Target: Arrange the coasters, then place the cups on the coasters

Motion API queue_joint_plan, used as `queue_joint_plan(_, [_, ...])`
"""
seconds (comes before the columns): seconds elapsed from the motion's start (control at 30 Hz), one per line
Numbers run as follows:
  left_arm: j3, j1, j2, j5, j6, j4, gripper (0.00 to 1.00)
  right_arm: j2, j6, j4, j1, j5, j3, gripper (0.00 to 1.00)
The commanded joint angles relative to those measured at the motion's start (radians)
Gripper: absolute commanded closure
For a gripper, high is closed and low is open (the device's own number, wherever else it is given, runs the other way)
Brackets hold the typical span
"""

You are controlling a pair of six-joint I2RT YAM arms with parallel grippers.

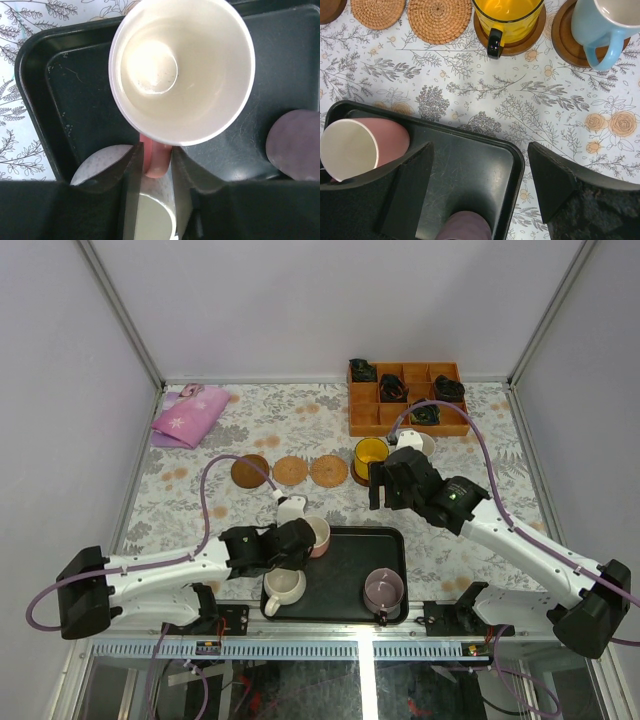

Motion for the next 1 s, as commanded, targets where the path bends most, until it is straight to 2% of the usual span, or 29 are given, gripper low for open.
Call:
queue_joint_plan(0.0, [-0.013,-0.008,0.029,-0.053,-0.02,0.018,0.79,-0.007,-0.01,0.013,0.004,-0.015,-0.001,0.17])
queue_joint_plan(0.1, [-0.013,-0.009,0.028,-0.065,-0.03,0.017,0.98,-0.008,-0.015,0.009,0.003,-0.016,-0.002,0.17])
queue_joint_plan(0.13, [-0.011,-0.009,0.024,-0.066,-0.029,0.017,1.0,-0.008,-0.018,0.009,0.003,-0.016,-0.002,0.17])
queue_joint_plan(0.4, [0.111,-0.01,-0.01,-0.194,0.031,-0.043,1.0,-0.01,-0.04,0.028,0.004,-0.001,0.004,0.17])
queue_joint_plan(0.57, [0.255,-0.009,0.037,-0.325,0.159,-0.069,1.0,-0.005,-0.046,0.041,0.004,0.026,0.005,0.17])
queue_joint_plan(0.67, [0.315,0.008,0.082,-0.367,0.247,-0.028,1.0,0.004,-0.046,0.041,0.003,0.066,0.017,0.18])
queue_joint_plan(0.77, [0.352,0.077,0.134,-0.33,0.303,0.044,1.0,0.025,-0.047,0.027,0.002,0.131,0.048,0.2])
queue_joint_plan(0.87, [0.349,0.184,0.163,-0.225,0.322,0.168,1.0,0.046,-0.059,0.015,-0.016,0.188,0.087,0.21])
queue_joint_plan(0.97, [0.35,0.289,0.212,-0.12,0.333,0.264,1.0,0.051,-0.069,0.036,-0.066,0.172,0.103,0.21])
